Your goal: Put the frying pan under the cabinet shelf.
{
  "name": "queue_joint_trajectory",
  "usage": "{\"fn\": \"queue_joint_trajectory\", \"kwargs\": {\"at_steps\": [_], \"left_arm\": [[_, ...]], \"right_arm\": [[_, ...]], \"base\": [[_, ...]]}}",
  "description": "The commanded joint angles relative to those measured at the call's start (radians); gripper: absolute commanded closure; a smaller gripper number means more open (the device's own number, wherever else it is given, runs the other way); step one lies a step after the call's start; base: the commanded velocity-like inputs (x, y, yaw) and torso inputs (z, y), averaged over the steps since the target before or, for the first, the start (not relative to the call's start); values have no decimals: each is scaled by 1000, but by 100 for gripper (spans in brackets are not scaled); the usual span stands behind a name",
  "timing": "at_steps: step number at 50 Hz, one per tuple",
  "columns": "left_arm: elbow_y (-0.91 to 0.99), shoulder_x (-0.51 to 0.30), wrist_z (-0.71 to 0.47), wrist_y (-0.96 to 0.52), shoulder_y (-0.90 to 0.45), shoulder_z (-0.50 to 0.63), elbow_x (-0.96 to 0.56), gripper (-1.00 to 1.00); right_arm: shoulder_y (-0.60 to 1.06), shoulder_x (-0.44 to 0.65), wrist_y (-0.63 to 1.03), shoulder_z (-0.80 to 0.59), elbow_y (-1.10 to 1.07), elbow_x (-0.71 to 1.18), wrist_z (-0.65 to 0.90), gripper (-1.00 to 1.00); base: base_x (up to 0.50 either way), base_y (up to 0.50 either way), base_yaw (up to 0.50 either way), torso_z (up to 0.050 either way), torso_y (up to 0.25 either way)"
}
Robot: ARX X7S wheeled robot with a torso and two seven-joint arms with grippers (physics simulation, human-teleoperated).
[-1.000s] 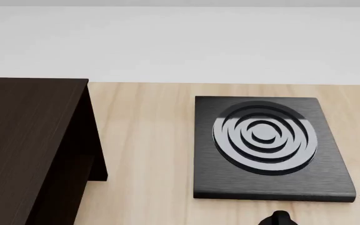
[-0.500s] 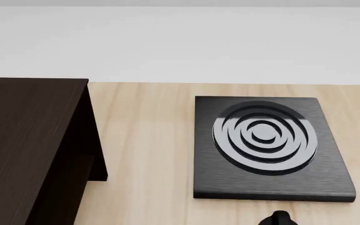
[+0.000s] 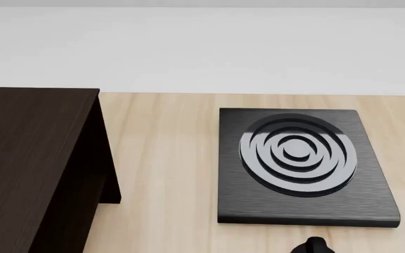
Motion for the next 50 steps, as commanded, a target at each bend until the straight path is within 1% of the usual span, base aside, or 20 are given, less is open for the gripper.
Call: {"fn": "queue_joint_trajectory", "kwargs": {"at_steps": [1,13,24,29,34,46,50], "left_arm": [[-2,-1,0,4,-4,13,5,-100],[-2,6,14,4,5,14,24,-100],[0,-4,1,6,8,3,3,-100],[-1,-9,-8,7,4,10,-4,-100],[0,-6,-7,8,6,13,0,-100],[-2,0,7,11,5,30,23,-100],[-3,2,8,11,7,30,26,-100]], "right_arm": [[-9,-10,-12,-12,20,-15,-5,-100],[32,-30,-51,-97,53,-66,-37,-100],[76,-57,-76,-173,80,-110,-67,-100],[52,-64,-80,-154,80,-104,-58,-100],[52,-74,-94,-175,97,-126,-79,-100],[49,-97,-119,-189,123,-153,-73,-100],[89,-105,-148,-253,174,-211,-145,-100]], "base": [[0,0,0,0,0],[0,0,0,0,0],[0,0,0,0,0],[0,0,0,0,0],[0,0,0,0,0],[0,0,0,0,0],[0,0,0,0,0]]}}
